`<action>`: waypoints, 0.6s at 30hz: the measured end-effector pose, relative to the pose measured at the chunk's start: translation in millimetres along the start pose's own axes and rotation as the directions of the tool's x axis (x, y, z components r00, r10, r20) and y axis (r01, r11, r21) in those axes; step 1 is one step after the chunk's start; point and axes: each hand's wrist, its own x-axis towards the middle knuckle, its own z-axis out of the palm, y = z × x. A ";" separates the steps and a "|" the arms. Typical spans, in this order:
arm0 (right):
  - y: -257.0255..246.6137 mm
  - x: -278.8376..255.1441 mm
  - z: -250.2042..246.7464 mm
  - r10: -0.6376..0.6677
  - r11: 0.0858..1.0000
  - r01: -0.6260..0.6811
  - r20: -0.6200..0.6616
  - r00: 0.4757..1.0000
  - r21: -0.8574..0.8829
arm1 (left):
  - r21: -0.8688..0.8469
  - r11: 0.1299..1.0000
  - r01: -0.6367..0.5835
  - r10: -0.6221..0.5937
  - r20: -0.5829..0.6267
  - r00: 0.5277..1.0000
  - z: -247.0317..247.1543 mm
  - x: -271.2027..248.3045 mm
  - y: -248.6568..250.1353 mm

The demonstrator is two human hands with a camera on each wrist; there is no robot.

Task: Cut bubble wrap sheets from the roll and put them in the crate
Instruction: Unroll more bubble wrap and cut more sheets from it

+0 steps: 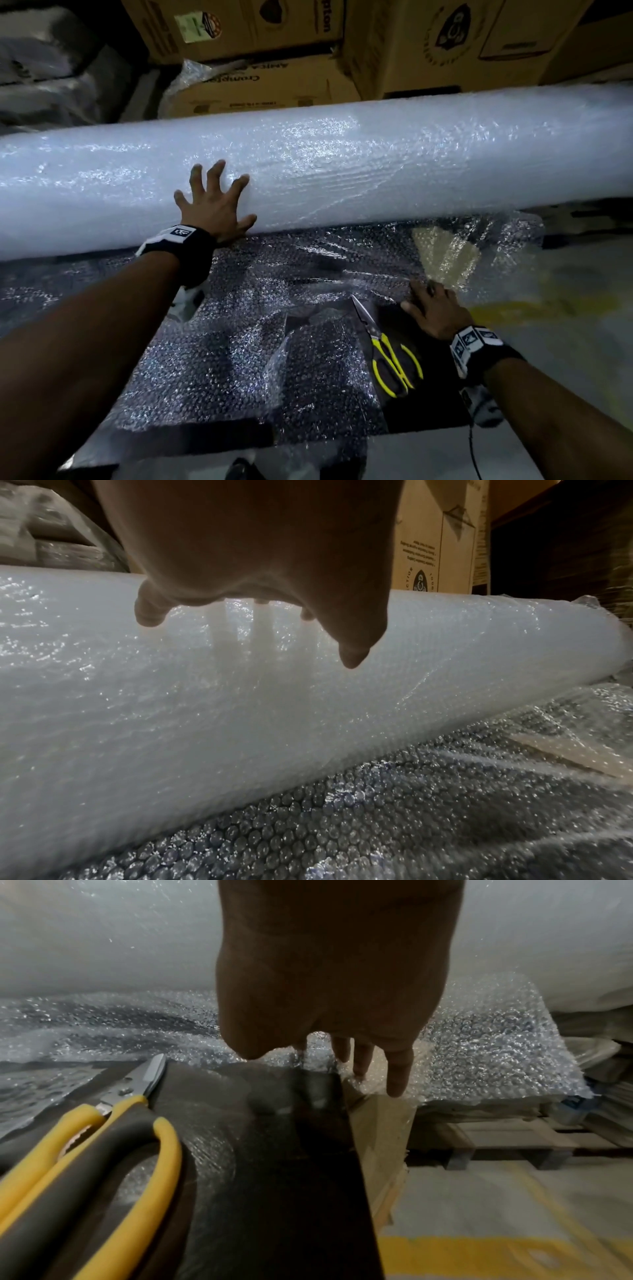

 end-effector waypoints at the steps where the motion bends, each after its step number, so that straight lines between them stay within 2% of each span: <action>1: 1.6 -2.1 1.1 0.002 1.000 -0.001 0.006 1.000 -0.014 | -0.004 1.000 0.001 -0.001 0.004 1.000 -0.5 0.6 0.4; 13: 1.5 -16.8 -1.1 0.002 0.992 -0.002 0.006 1.000 -0.127 | -0.003 1.000 -0.003 0.003 0.054 0.999 -7.6 -2.3 -1.7; 15: 1.2 -20.8 1.0 -0.009 0.992 0.004 -0.040 0.999 -0.128 | 0.002 1.000 -0.004 0.004 0.061 0.998 -8.1 -3.4 -0.8; 18: -11.7 -26.2 -1.5 -0.051 0.979 0.010 -0.197 0.979 -0.201 | 0.002 1.000 -0.015 0.015 0.061 0.998 -9.6 -5.3 -1.5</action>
